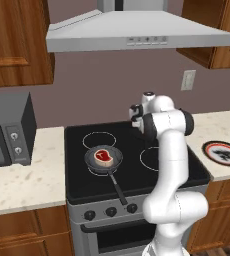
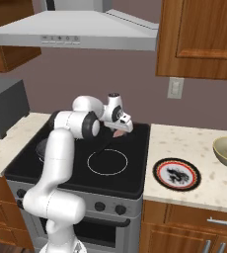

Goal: Place one of the steaks on the plate and the other in the bowl. Then place the bowl in the fridge.

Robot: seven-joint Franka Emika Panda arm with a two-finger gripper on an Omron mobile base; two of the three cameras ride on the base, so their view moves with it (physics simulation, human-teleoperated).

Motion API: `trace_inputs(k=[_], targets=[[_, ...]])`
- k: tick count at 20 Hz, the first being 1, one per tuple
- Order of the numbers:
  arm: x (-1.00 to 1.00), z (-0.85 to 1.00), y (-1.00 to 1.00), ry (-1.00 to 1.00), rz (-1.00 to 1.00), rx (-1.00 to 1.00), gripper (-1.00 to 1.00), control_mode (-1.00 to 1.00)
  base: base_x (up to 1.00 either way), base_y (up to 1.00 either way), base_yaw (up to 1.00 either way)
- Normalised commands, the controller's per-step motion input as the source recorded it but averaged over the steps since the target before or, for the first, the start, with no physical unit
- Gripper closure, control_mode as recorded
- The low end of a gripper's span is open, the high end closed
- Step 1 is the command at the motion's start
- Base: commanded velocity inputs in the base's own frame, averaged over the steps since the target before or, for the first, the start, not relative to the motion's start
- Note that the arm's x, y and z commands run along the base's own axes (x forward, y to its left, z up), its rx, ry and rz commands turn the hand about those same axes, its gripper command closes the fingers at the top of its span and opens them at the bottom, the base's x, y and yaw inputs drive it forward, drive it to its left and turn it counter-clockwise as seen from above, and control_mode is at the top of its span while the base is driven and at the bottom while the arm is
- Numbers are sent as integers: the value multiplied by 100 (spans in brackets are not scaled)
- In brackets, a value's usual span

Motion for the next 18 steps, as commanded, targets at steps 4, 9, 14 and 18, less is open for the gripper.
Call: trace_inputs(k=[4,9,14,18], targets=[[1,-35,0,0,0,0,-100,-100,0,0,0],[0,-25,0,0,0,0,100,-100,0,0,0],[0,-16,0,0,0,0,100,-100,0,0,0],[-1,1,0,0,0,0,100,-100,0,0,0]])
